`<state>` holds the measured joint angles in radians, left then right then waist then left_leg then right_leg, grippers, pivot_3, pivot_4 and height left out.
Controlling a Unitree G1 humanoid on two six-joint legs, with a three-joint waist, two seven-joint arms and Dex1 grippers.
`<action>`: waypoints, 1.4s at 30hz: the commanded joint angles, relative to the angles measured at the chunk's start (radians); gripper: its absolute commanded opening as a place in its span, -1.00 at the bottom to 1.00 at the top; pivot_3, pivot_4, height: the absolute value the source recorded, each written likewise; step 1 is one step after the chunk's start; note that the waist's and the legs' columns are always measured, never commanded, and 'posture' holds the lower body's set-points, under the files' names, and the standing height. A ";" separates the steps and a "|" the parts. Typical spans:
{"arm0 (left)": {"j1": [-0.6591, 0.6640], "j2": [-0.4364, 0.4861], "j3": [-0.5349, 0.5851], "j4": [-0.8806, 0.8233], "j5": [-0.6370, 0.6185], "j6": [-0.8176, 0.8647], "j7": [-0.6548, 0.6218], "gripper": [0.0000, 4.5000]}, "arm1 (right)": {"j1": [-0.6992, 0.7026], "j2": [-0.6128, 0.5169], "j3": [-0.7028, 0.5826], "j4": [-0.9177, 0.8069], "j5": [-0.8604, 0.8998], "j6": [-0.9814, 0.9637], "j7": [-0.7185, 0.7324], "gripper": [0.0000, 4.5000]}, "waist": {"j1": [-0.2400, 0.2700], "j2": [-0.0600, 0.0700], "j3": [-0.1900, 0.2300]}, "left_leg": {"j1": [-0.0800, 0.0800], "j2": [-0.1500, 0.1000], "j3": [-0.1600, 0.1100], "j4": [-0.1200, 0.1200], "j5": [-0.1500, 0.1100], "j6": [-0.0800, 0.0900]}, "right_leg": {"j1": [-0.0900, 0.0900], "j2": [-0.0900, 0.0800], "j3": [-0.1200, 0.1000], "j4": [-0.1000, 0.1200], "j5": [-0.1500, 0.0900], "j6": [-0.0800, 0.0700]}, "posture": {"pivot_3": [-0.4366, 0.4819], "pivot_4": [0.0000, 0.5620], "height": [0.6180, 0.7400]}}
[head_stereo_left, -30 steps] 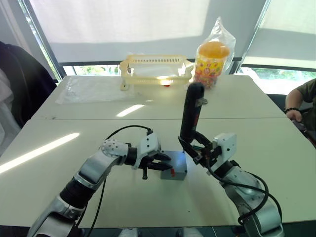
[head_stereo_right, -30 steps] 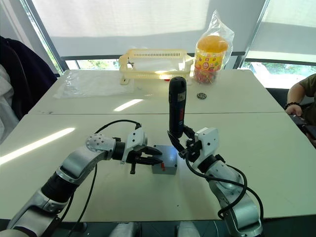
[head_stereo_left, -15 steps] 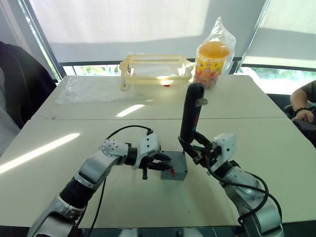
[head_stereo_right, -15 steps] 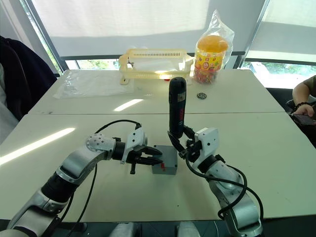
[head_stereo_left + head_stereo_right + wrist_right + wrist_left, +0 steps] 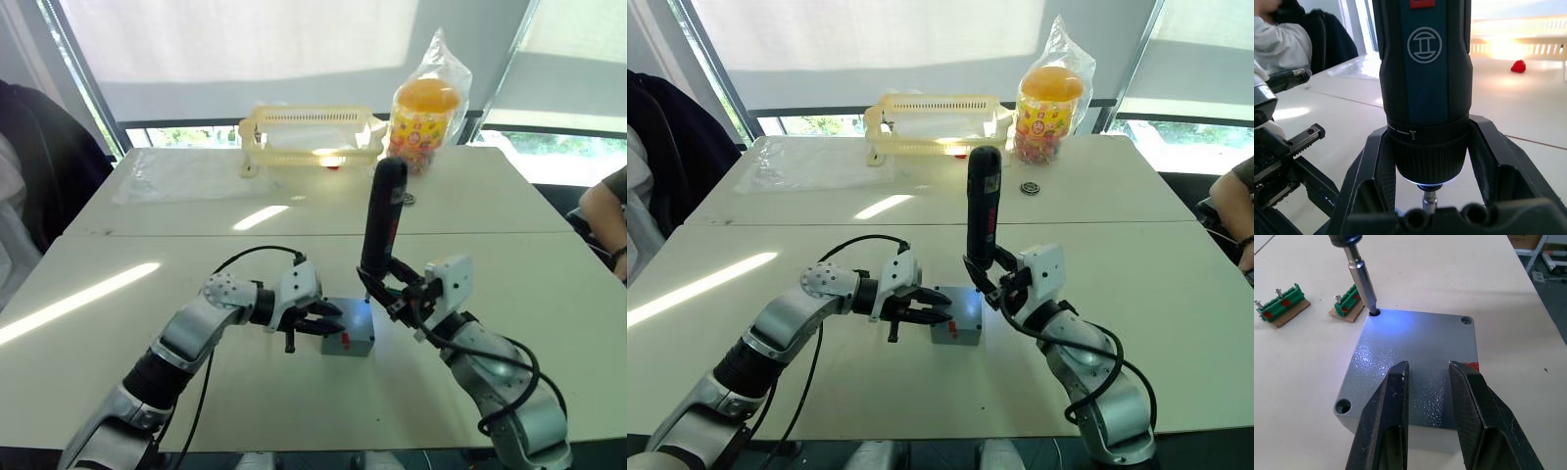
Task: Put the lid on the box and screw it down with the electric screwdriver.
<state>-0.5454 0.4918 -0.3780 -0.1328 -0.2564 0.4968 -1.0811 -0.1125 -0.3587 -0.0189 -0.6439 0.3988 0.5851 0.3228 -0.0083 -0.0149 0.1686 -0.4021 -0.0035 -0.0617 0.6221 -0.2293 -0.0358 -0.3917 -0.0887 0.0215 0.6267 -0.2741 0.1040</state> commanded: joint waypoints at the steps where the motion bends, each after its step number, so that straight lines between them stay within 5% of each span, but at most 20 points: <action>1: 0.011 0.022 -0.011 0.017 0.016 0.021 -0.008 -0.44 | -0.121 -0.036 -0.143 -0.148 0.147 0.148 -0.059 -0.26 | 0.002 0.001 0.001 | -0.004 0.000 0.000 0.001 0.000 0.000 | -0.004 0.000 0.000 0.001 0.001 0.000 | -0.05 -0.47 1.00; 5: 0.006 0.038 0.024 -0.020 -0.025 0.050 -0.024 -0.44 | -0.308 -0.065 -0.322 -0.133 0.489 0.351 -0.172 -0.26 | -0.002 0.004 0.005 | -0.007 0.000 0.000 0.000 0.000 0.000 | -0.008 0.001 -0.001 0.002 0.001 0.000 | -0.05 -0.47 1.00; 9: -0.017 0.039 0.061 -0.041 -0.057 0.071 -0.024 -0.44 | -0.354 -0.135 -0.425 -0.033 0.813 0.451 -0.273 -0.26 | -0.003 0.004 0.007 | -0.007 0.000 0.000 -0.004 0.000 0.000 | -0.008 0.004 -0.004 0.002 0.000 0.001 | -0.05 -0.47 1.00; 13: -0.090 0.057 0.139 -0.044 -0.120 0.105 -0.048 -0.44 | -0.364 -0.401 -0.468 0.151 1.139 0.569 -0.351 -0.26 | -0.001 0.006 0.023 | -0.008 -0.001 0.000 -0.005 0.001 0.001 | -0.009 0.004 -0.003 0.002 0.000 0.001 | -0.05 -0.47 1.00; 18: -0.164 0.103 0.155 -0.078 -0.166 0.110 -0.122 -0.44 | -0.254 -0.769 -0.480 0.394 1.363 0.748 -0.261 -0.26 | 0.000 0.007 0.028 | -0.013 -0.001 0.001 -0.003 0.000 0.002 | -0.014 0.006 -0.003 0.002 0.002 0.005 | -0.05 -0.47 1.00; 26: -0.115 0.140 0.148 -0.218 -0.219 0.154 -0.127 -0.44 | -0.172 -0.958 -0.334 0.697 1.271 0.888 -0.276 -0.26 | -0.009 0.009 0.029 | -0.013 0.000 0.004 -0.002 -0.004 0.009 | -0.016 0.008 -0.002 0.004 0.001 0.008 | -0.05 -0.47 1.00; 34: -0.018 0.104 0.159 -0.296 -0.241 0.195 -0.011 -0.44 | -0.461 -0.850 -0.059 0.916 1.036 1.029 -0.237 -0.26 | -0.006 0.010 0.030 | -0.013 0.001 0.004 0.006 -0.004 0.009 | -0.015 0.011 0.000 0.005 0.002 0.004 | -0.05 -0.47 1.00; 42: 0.019 0.118 0.168 -0.305 -0.253 0.208 0.035 -0.44 | -0.567 -0.807 0.099 0.963 0.787 1.029 -0.078 -0.26 | -0.004 0.010 0.030 | -0.018 0.000 0.004 0.009 -0.004 0.009 | -0.016 0.009 0.001 0.003 0.005 0.009 | -0.05 -0.47 1.00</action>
<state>-0.5298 0.6045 -0.2348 -0.4056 -0.4916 0.7066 -1.0566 -0.6563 -1.1605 0.0775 0.3189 1.2298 1.6085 0.2108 -0.0123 -0.0045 0.1984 -0.4198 -0.0038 -0.0574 0.6311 -0.2332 -0.0271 -0.4075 -0.0792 0.0224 0.6299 -0.2692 0.1129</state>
